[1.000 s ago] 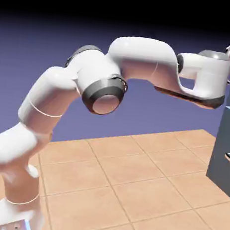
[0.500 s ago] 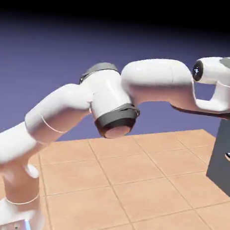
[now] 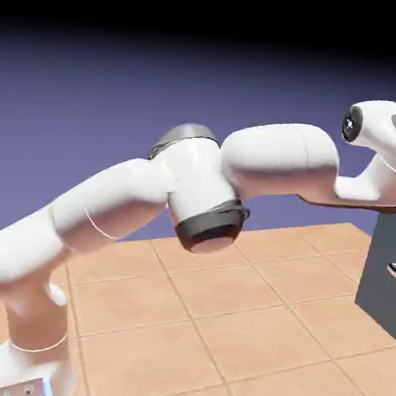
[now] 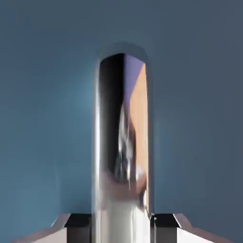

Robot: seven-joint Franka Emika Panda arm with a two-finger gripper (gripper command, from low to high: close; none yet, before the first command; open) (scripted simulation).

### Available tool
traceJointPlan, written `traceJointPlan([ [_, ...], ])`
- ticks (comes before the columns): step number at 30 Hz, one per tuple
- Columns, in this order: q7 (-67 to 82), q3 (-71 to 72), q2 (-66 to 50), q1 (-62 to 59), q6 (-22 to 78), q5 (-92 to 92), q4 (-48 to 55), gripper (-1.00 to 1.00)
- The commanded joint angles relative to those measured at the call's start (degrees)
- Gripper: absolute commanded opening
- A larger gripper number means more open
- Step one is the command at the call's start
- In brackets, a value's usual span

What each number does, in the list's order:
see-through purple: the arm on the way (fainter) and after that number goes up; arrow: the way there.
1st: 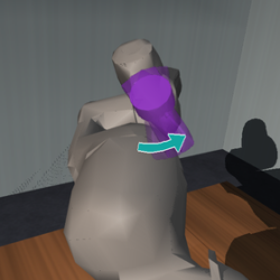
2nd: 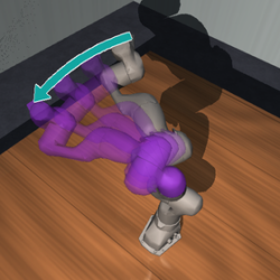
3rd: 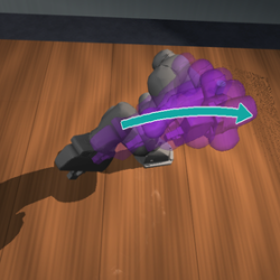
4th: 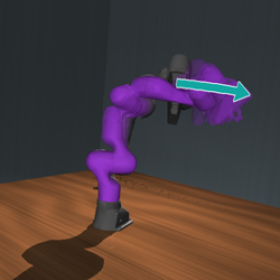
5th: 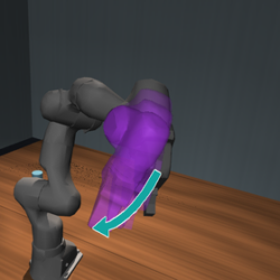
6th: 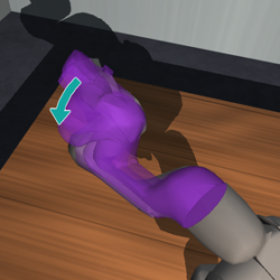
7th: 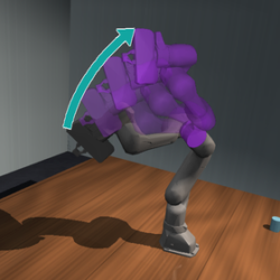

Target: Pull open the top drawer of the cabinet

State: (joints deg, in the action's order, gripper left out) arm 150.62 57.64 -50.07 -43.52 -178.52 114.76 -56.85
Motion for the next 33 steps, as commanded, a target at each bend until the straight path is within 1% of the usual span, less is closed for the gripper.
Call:
traceJointPlan([
  [1,-2.53,0.85,0.62,-1.12,0.24,2.54,-1.22,-1.0],
  [8,-18.37,11.14,4.97,-12.91,3.45,19.31,-13.5,-1.0],
  [15,-27.92,23.07,8.26,-27.43,6.88,28.58,-27.29,-1.0],
  [24,-34.05,38.01,9.74,-46.12,9.7,33.49,-42.48,-1.0],
  [33,-35.26,52.82,7.54,-64.8,11.18,33.86,-56.38,-1.0],
])
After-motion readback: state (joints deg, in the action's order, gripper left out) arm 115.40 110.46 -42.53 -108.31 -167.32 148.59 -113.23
